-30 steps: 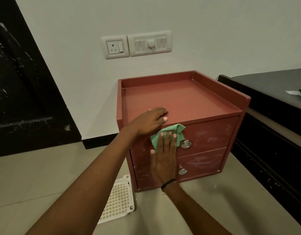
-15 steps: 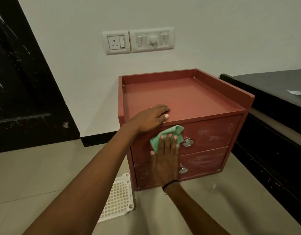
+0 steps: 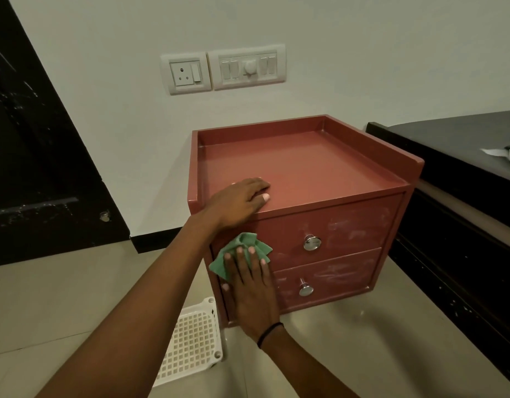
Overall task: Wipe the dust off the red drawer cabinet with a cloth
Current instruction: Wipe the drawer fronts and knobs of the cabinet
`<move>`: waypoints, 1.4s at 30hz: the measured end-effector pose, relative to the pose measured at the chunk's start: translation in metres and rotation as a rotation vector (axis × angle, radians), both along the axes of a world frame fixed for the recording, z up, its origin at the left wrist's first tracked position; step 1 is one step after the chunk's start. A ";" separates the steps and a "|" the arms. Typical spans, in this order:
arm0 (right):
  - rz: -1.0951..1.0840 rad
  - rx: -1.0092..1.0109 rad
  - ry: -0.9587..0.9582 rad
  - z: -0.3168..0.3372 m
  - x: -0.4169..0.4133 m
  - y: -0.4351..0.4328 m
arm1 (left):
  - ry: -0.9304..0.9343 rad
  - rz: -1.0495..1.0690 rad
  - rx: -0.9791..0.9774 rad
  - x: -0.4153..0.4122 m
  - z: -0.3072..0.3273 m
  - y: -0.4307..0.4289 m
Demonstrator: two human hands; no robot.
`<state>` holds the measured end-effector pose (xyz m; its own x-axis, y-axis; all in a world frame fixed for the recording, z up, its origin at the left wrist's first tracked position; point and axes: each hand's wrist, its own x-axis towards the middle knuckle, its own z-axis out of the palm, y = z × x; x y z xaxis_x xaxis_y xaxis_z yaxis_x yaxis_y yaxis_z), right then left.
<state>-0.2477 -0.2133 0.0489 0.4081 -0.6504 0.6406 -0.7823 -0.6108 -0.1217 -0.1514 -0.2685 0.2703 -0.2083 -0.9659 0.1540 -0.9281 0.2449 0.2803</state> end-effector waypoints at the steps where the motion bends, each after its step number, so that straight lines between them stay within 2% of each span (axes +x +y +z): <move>1: -0.051 0.017 -0.034 0.001 -0.007 -0.005 | 0.001 0.012 0.001 0.000 0.000 -0.001; 4: -0.201 0.066 -0.178 0.010 -0.030 -0.020 | -0.005 0.023 0.000 0.000 -0.001 -0.002; 9: -0.185 0.143 -0.386 0.026 -0.023 -0.015 | -0.050 -0.019 -0.031 -0.002 -0.002 -0.001; 13: -0.092 0.127 -0.273 0.012 0.000 0.007 | -0.147 -0.088 -0.111 -0.004 -0.004 0.005; 17: -0.097 0.056 -0.106 0.000 -0.008 0.009 | -0.424 -0.103 -0.212 -0.010 -0.013 0.009; 19: -0.175 0.094 -0.148 0.002 -0.016 0.003 | -0.478 -0.104 -0.235 -0.011 -0.016 0.010; 21: -0.255 0.173 -0.286 0.009 -0.025 -0.005 | -0.500 -0.134 -0.225 -0.011 -0.017 0.008; 24: -0.239 0.213 -0.405 0.015 -0.026 -0.008 | -0.530 -0.211 -0.227 -0.011 -0.015 0.004; 31: -0.125 0.186 -0.270 -0.002 0.012 0.034 | -0.695 -0.275 -0.247 -0.019 -0.004 -0.004; 34: -0.126 0.203 -0.302 0.004 0.001 0.027 | -0.608 -0.327 -0.187 -0.028 -0.002 -0.009; 37: -0.217 0.251 -0.478 0.022 -0.015 0.003 | -0.460 -0.297 -0.131 -0.026 -0.006 -0.010; 42: -0.226 0.301 -0.573 0.037 -0.003 0.002 | -0.422 -0.285 -0.127 -0.027 -0.009 -0.011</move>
